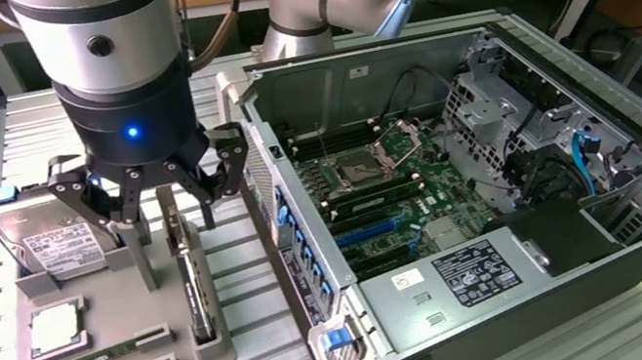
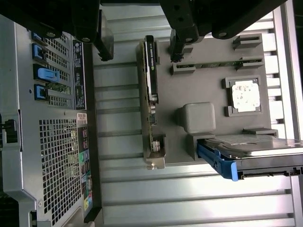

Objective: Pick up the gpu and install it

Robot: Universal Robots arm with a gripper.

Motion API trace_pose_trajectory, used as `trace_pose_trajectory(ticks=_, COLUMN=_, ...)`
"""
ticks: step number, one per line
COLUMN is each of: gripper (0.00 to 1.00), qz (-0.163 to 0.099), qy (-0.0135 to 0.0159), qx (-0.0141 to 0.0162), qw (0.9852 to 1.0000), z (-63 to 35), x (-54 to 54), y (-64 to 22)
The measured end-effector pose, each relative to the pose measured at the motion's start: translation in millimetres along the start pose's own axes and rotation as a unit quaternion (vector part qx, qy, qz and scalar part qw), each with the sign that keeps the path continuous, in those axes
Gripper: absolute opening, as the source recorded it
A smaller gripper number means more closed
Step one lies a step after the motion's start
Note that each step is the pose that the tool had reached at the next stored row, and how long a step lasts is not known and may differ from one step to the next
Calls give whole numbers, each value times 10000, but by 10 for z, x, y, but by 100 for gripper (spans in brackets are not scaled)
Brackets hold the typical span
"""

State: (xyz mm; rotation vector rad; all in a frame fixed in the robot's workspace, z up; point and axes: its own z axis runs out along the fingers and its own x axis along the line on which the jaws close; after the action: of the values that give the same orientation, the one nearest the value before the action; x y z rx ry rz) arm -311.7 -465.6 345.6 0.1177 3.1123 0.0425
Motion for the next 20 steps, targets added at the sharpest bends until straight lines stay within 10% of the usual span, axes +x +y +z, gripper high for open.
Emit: trace_pose_trajectory(ticks=20, gripper=60, qz=-1, qy=0, qx=0, qw=10000, z=61, x=0, y=-14)
